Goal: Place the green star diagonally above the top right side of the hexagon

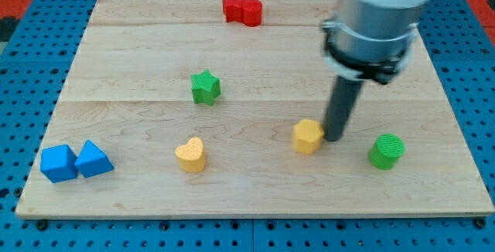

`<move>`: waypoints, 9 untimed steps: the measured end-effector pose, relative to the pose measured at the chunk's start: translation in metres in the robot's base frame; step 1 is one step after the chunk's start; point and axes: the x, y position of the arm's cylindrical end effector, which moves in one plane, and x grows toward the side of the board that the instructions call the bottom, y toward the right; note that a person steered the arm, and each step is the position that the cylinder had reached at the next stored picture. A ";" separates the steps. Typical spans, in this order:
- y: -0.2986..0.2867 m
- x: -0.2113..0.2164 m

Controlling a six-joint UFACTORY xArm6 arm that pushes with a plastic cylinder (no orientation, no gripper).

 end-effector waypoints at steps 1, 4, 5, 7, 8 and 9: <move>-0.069 0.011; -0.071 -0.131; -0.130 -0.138; -0.213 -0.121; -0.156 -0.100; -0.060 -0.090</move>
